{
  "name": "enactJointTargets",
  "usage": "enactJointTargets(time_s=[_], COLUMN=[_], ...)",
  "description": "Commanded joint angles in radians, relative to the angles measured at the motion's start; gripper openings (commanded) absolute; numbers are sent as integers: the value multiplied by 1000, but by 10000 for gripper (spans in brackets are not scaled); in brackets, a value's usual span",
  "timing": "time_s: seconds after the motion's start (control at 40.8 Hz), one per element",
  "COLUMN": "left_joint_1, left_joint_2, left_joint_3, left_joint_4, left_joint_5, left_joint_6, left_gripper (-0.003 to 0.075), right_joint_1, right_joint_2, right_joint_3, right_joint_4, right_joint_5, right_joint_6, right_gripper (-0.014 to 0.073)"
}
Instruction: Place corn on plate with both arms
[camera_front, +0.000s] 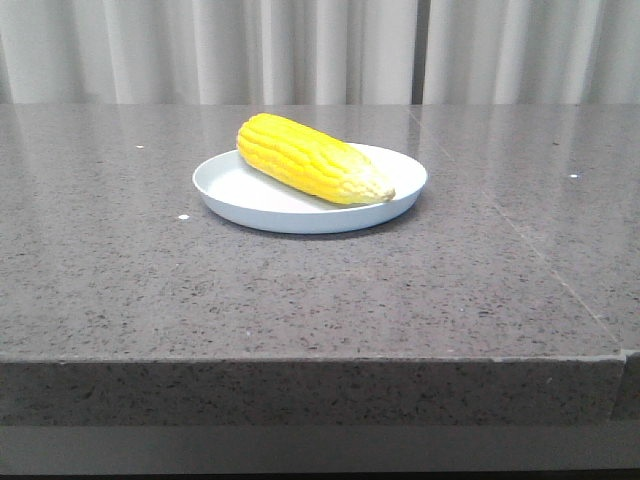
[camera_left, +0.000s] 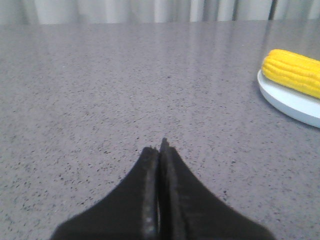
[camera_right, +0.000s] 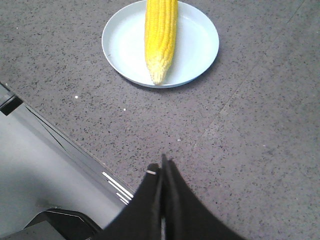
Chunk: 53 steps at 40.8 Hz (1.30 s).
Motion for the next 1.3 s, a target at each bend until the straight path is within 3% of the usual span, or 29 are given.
enactJointTargets(time_s=[0.0, 0.392, 1.274], left_joint_1=[38, 60, 74], left_joint_2=[-40, -167, -179], left_joint_3=[25, 208, 206], left_joint_4=[-18, -18, 27], left_joint_5=[-145, -410, -395], left_joint_6=[0, 0, 0], left_gripper=[-20, -20, -20], right_joint_1=[-5, -5, -5], right_joint_2=[-5, -5, -5], right_joint_3=[-25, -25, -25], right_joint_4=[-9, -9, -9], right_joint_5=[-60, -60, -60], right_joint_6=[-3, -3, -3], right_gripper=[-85, -85, -85])
